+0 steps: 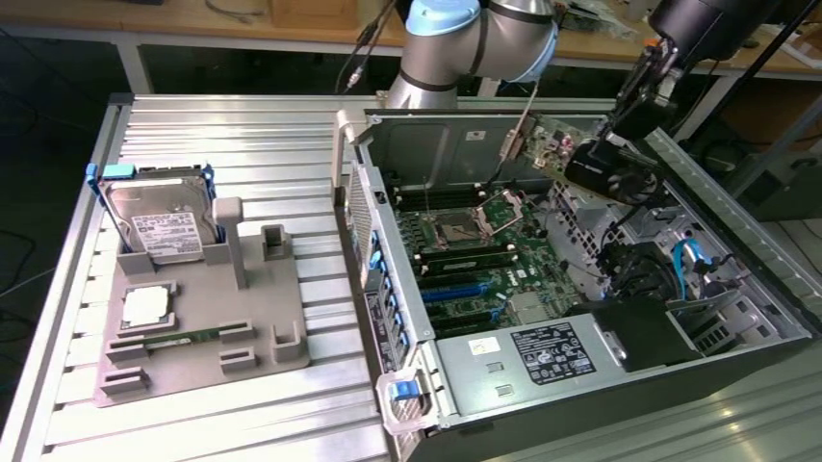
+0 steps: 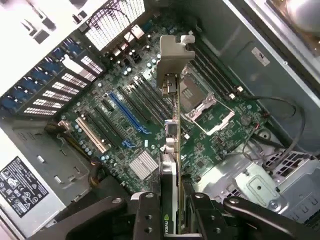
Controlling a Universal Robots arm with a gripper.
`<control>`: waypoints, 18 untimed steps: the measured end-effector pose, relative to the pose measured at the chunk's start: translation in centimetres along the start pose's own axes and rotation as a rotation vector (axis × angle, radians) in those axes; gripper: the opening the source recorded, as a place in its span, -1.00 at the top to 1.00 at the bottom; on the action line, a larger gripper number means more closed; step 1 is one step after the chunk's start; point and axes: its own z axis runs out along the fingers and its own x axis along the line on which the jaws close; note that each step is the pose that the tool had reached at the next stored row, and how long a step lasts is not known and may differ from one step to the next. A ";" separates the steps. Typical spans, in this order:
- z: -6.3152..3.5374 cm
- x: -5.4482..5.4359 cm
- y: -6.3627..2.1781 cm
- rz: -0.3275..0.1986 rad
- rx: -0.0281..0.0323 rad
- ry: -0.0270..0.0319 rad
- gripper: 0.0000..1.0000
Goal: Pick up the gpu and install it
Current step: 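Insert the gpu into the slot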
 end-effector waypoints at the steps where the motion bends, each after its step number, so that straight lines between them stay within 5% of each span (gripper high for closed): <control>1: 0.12 0.0 -0.03 -0.055 0.0295 -0.0186 0.47; 2: 0.24 0.0 -0.02 -0.089 0.0624 -0.0419 0.47; 3: 0.53 0.1 0.06 -0.098 0.0674 -0.0446 0.47; 18: 2.49 0.1 -0.09 -0.375 0.0705 -0.0285 0.47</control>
